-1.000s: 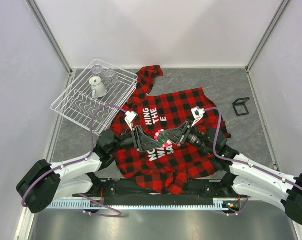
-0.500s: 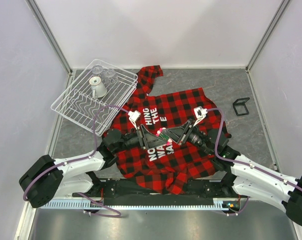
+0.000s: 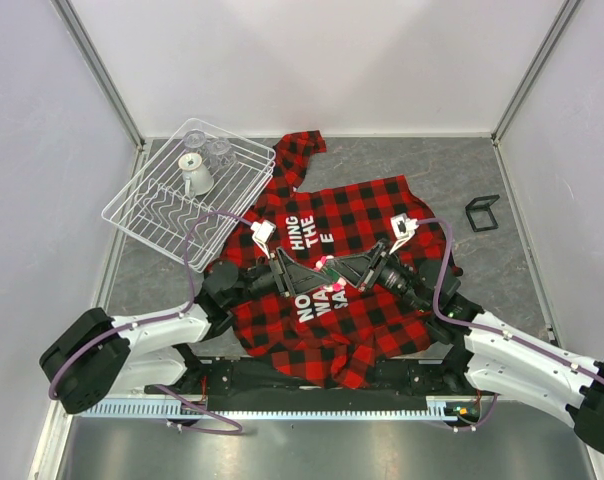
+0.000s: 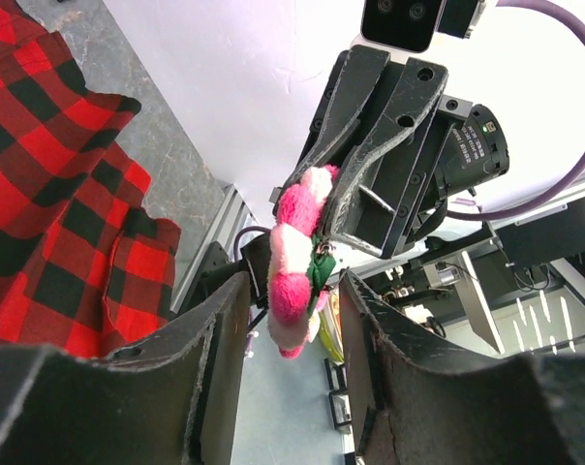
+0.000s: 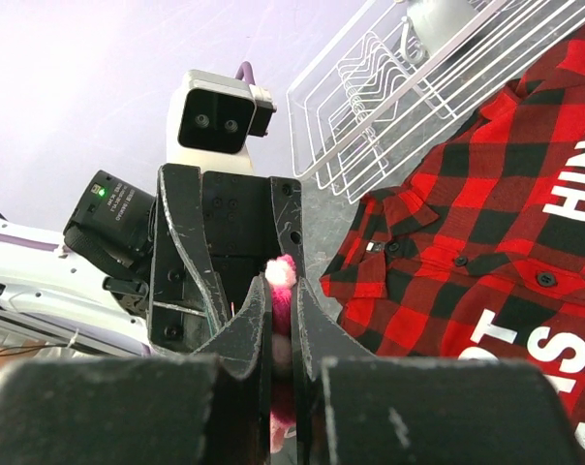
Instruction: Remove the brooch from the garment
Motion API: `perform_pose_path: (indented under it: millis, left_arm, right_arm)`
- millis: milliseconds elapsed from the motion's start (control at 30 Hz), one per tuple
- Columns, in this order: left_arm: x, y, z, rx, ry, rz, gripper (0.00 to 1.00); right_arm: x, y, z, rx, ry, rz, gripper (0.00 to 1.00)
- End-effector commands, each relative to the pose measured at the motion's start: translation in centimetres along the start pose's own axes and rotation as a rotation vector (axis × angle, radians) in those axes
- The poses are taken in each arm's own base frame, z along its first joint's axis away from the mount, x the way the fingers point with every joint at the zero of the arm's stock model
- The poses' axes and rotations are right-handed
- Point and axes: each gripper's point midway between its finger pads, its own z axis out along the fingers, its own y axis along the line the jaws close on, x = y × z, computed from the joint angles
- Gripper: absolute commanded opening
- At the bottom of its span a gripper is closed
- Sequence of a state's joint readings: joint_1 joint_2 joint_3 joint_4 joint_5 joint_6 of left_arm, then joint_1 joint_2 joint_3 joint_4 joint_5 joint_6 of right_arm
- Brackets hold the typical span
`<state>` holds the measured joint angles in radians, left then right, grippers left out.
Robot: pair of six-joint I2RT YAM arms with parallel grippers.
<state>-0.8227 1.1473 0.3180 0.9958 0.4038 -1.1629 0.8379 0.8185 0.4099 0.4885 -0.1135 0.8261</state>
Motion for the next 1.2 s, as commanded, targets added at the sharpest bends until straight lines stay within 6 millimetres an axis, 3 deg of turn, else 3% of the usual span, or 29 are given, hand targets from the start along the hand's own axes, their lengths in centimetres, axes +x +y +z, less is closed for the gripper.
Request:
perform_pose_path:
  millis: [0,433,1167]
  left_arm:
    - [-0.8,-1.0,0.3,0.044,-0.045,0.004,0.47]
    - [-0.2,-0.9,-0.1,0.077,-0.040,-0.033,0.34]
    - [0.2,-0.1,-0.7,0.044,-0.039,-0.022,0.35]
  right_arm:
    - [-0.5,0.8,0.0,-0.020,-0.023,-0.017,0.00]
    - [0.0,1.0,-0.1,-0.021,-0.023,-0.039,0.00]
    - [-0.5,0.9,-0.6,-0.030,-0.073,-0.025,0.00]
